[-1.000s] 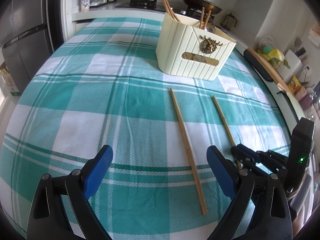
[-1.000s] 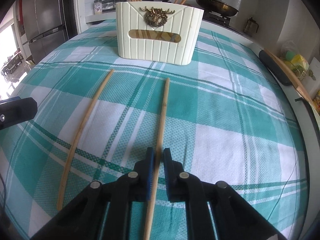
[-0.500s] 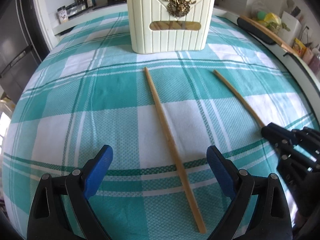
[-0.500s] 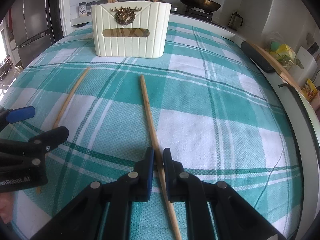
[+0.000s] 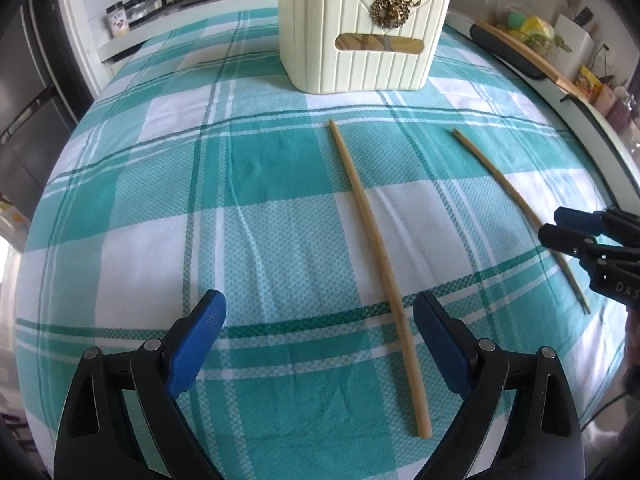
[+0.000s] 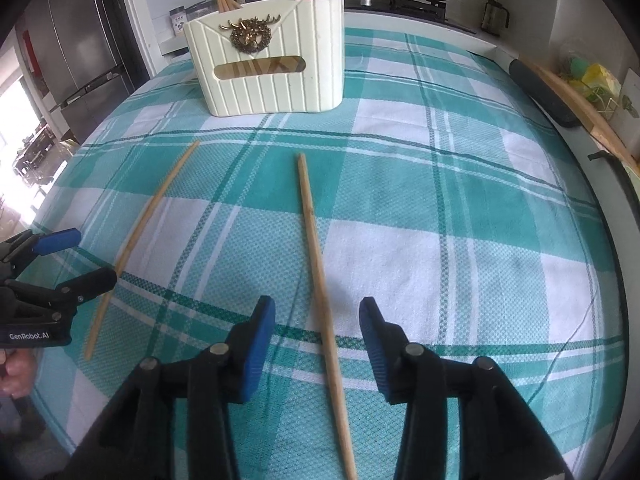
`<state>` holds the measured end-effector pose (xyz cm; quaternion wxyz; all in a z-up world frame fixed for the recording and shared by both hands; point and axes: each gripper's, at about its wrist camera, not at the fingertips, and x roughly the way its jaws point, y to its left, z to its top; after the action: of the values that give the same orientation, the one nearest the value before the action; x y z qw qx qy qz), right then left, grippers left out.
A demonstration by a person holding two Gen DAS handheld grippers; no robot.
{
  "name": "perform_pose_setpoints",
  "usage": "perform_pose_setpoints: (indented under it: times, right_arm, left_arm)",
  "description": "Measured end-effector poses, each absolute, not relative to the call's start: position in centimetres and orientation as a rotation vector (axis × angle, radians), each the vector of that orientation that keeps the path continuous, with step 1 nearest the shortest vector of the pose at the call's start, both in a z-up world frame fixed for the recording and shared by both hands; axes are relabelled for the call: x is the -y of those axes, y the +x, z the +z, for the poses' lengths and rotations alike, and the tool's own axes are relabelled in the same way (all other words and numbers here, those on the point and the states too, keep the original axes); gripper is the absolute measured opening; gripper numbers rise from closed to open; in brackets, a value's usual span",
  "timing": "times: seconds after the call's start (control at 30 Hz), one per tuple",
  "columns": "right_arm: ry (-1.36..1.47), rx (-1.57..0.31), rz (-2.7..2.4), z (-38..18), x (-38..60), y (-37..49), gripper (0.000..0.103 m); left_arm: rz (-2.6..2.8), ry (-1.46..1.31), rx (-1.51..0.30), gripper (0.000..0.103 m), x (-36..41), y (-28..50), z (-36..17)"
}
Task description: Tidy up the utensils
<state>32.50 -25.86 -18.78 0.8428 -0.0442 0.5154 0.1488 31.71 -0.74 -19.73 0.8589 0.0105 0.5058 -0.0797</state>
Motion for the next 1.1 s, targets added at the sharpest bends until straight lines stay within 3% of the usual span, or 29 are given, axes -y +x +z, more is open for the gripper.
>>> perform_pose_setpoints:
  times: [0.23,0.43,0.57,0.67,0.77,0.93,1.1]
  right_arm:
    - [-0.224,-1.156,0.41,-18.6,24.1,36.9,0.045]
    - [-0.245,-1.195,0.432,-20.2,21.9,40.8,0.044]
    - [-0.24,-1.163,0.406,-20.3,20.9,42.6,0.042]
    - [-0.246,-1.136,0.388,-20.3,20.3,43.5,0.008]
    - [-0.197,-1.129,0.389,-20.3,20.7,44.1,0.007]
    - [-0.069,-1.075,0.402,-18.4,22.6,43.8,0.007]
    - [0.019,-0.943,0.436,-13.1,24.6,41.6,0.007]
  left_arm:
    - [-0.251,0.045,-1.125,0.093,1.7,37.5,-19.1]
    - [-0.262,0.061,-1.182,0.075,2.9,42.2,-20.0]
    - [-0.233,0.085,-1.192,0.056,3.1,43.7,-20.3]
    - [-0.226,0.111,-1.172,0.03,3.5,43.8,-20.3]
    - [-0.238,0.109,-1.149,0.009,3.7,43.6,-20.2]
    - [-0.229,0.028,-1.119,0.004,2.7,43.1,-19.4]
    - [-0.235,-0.034,-0.988,0.004,1.4,40.8,-14.5]
